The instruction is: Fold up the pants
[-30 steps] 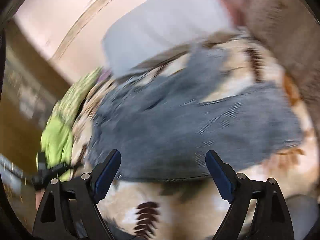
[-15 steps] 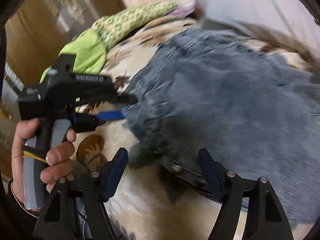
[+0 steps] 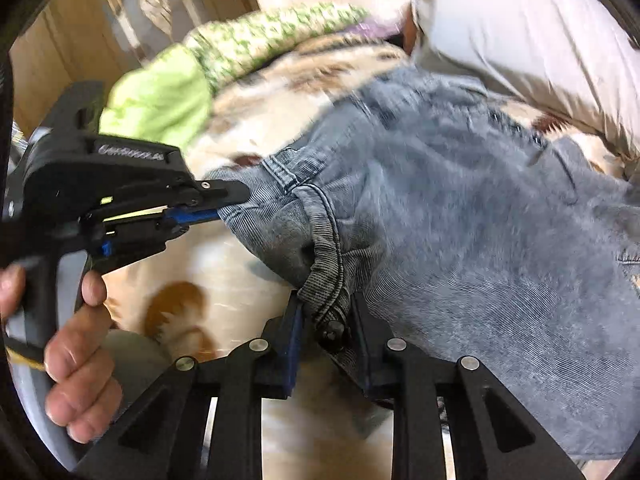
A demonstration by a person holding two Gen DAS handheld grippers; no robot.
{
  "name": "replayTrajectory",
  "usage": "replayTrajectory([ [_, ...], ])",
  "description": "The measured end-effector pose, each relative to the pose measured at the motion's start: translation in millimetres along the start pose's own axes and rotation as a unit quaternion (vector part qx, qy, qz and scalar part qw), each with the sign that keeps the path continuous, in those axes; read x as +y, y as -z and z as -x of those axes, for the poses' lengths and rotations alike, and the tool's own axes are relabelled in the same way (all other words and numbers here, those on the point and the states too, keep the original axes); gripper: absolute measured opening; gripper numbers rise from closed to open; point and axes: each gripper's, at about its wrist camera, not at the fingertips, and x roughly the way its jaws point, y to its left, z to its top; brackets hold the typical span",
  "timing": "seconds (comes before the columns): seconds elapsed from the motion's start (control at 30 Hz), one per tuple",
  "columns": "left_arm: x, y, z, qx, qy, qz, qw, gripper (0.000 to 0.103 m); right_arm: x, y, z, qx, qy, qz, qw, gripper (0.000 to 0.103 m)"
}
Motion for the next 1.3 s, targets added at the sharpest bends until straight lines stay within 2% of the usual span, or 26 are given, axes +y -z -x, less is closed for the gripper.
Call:
replayTrajectory([
  [0.07,-13.6,14.1,26.5,-0.042,-0.039,-0.047,0.9973,0.007,10.5,-1.2,13.3,-0.009,-0.013,0.007,1.000,0.022],
  [0.13,-9.2,21.7,30.8,-0.049,-0.070,-0.050,0.9951,0.007,21.1,-2.7,15.8,-0.003,-0.033,0.008,0.999,0.022],
  [0.2,4.0,23.4,14.4,-0.024,-0.089,-0.023,0.9955,0.007,28.3,1.5,4.9,0.012,-0.034,0.013,0.999,0.022],
  [0.27,14.6,20.8,-17.2,0.024,-0.109,0.010,0.9937,0.007,26.5,9.4,-15.0,0.032,-0.038,0.005,0.999,0.025],
  [0.3,16.2,20.2,-23.2,0.036,-0.113,0.019,0.9928,0.007,22.7,16.1,-29.2,0.051,-0.039,-0.007,0.998,0.028],
  [0.33,13.4,17.0,-23.5,0.030,-0.115,0.018,0.9928,0.009,20.6,21.8,-40.9,0.068,-0.037,-0.012,0.997,0.033],
  [0.4,7.0,17.4,-22.6,0.012,-0.144,0.001,0.9895,0.019,16.6,26.8,-39.6,0.053,-0.050,-0.026,0.997,0.043],
  [0.43,8.3,20.6,-17.6,0.014,-0.153,-0.003,0.9881,0.028,15.9,26.0,-36.7,0.055,-0.055,-0.031,0.997,0.057],
  [0.47,7.3,22.7,-14.9,0.013,-0.147,-0.004,0.9891,0.034,14.2,24.4,-31.3,0.055,-0.063,-0.037,0.996,0.066],
  [0.53,-0.2,29.1,-2.6,0.003,-0.120,-0.011,0.9927,0.040,7.5,22.2,-8.4,0.033,-0.077,-0.050,0.995,0.066],
  [0.57,-2.6,31.5,8.9,-0.005,-0.112,-0.016,0.9936,0.046,2.7,22.3,6.2,0.018,-0.078,-0.053,0.995,0.070],
  [0.6,-8.7,39.6,21.5,-0.020,-0.102,-0.021,0.9944,0.050,-4.3,22.9,23.6,-0.001,-0.071,-0.058,0.996,0.072],
  [0.63,-12.1,45.5,28.9,-0.031,-0.093,-0.026,0.9949,0.058,-10.8,24.7,38.8,-0.017,-0.058,-0.063,0.996,0.078],
  [0.67,-21.1,55.0,37.2,-0.041,-0.081,-0.037,0.9952,0.063,-18.7,27.1,54.1,-0.034,-0.045,-0.067,0.996,0.079],
  [0.73,-43.3,72.2,47.8,-0.046,-0.057,-0.064,0.9953,0.064,-35.6,37.8,88.7,-0.079,-0.020,-0.076,0.994,0.079],
  [0.83,-85.9,95.3,48.8,-0.029,-0.011,-0.111,0.9933,0.065,-69.0,49.2,131.2,-0.149,0.013,-0.107,0.983,0.081],
  [0.9,-115.2,109.5,46.7,-0.015,0.017,-0.143,0.9895,0.067,-96.0,54.2,154.0,-0.184,0.034,-0.137,0.973,0.081],
  [1.03,-172.7,137.0,20.9,0.013,0.046,-0.216,0.9752,0.070,-166.6,58.9,190.8,-0.225,0.033,-0.211,0.951,0.081],
  [1.1,-194.8,143.3,4.1,0.036,0.051,-0.241,0.9686,0.070,-196.8,56.6,201.2,-0.229,0.048,-0.236,0.943,0.082],
  [1.17,-215.8,144.1,-18.4,0.061,0.060,-0.254,0.9634,0.070,-229.0,51.3,208.2,-0.228,0.045,-0.256,0.938,0.082],
  [1.3,-259.0,143.3,-62.5,0.086,0.059,-0.277,0.9553,0.070,-310.8,31.7,205.7,-0.211,0.065,-0.312,0.924,0.082],
])
